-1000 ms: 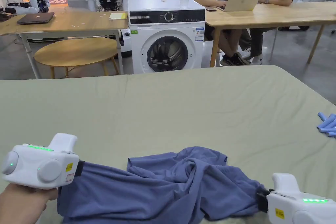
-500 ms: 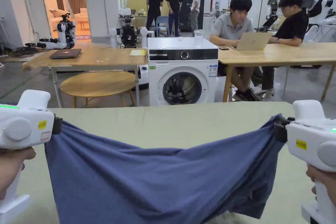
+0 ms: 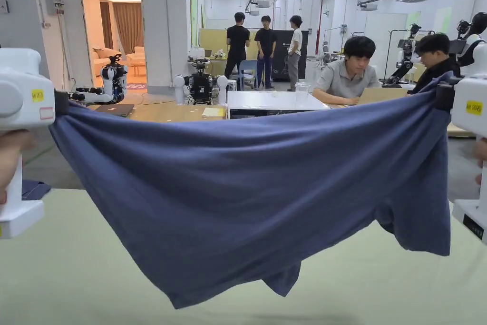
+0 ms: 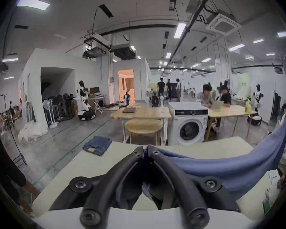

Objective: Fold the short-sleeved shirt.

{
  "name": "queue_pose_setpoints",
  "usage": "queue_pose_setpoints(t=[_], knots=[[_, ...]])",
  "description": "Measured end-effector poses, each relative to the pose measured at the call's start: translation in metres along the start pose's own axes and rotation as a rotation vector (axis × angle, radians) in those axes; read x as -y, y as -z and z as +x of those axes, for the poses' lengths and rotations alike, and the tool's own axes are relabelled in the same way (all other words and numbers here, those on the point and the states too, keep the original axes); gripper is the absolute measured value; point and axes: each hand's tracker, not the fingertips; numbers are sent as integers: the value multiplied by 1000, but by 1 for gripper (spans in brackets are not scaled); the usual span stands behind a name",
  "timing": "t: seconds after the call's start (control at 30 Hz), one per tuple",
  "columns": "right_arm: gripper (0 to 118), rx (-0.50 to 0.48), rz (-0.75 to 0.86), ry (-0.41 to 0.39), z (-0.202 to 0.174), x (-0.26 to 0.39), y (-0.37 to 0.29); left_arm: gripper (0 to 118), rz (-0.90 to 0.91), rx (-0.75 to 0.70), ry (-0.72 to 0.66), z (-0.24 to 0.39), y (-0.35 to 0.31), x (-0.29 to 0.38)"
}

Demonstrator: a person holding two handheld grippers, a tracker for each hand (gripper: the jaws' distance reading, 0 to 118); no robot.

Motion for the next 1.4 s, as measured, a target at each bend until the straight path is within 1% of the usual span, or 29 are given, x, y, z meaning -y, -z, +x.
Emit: queue_pose_setpoints(t=[0.1,0.17,0.3,0.43,0.57,0.6,0.67,0.73,0.8,0.83,0.9,0.93,1.0,1.07,1.1,1.17,1.2,1.27,1.3,1.33,1.37,1.4], knots=[[4,0,8,3,-3,2,11,0,8,-2,10,2,12,-4],[4,3,2,-5,-6,18,19,0,2,-6,20,4,23,8],[4,18,-59,2,-9,74,41,0,-81,-4,22,8,50,58],[4,47,-114,3,-12,136,55,0,-144,-8,-8,10,68,109],[4,49,-152,9,-6,169,51,0,-174,8,-27,9,65,134],[4,48,-162,10,0,175,51,0,-178,13,-32,8,61,139],[4,41,-176,7,8,183,36,0,-193,37,-49,4,46,146],[4,25,-177,17,19,192,10,0,-199,101,-104,-2,20,156],[4,13,-179,14,29,204,-18,0,-193,99,-98,-5,-9,168],[4,5,-195,-15,33,211,-34,0,-199,105,-86,-6,-26,177],[4,-5,-212,-32,38,226,-69,0,-227,119,-48,-8,-57,197],[4,-19,-239,-54,42,237,-86,0,-229,122,-48,-11,-75,210],[4,-28,-272,-60,45,263,-121,0,-262,130,-55,-15,-108,243],[4,-49,-348,-87,46,295,-152,0,-330,130,-48,-17,-136,282],[4,-58,-388,-117,46,315,-168,0,-365,114,-47,-19,-150,307],[4,-72,-466,-137,45,347,-193,0,-454,103,-37,-23,-166,351],[4,-74,-509,-145,45,364,-202,0,-507,86,-82,-25,-173,371],[4,-63,-560,-119,46,385,-217,0,-590,59,-115,-29,-180,406],[4,-49,-566,-100,47,392,-221,1,-582,37,-103,-28,-182,415],[5,-45,-579,-85,49,396,-222,12,-568,37,-92,-24,-187,417],[10,-43,-596,-73,51,397,-221,28,-561,25,-82,-21,-190,415],[26,-37,-603,-70,53,394,-221,52,-545,9,-67,-17,-192,409]])
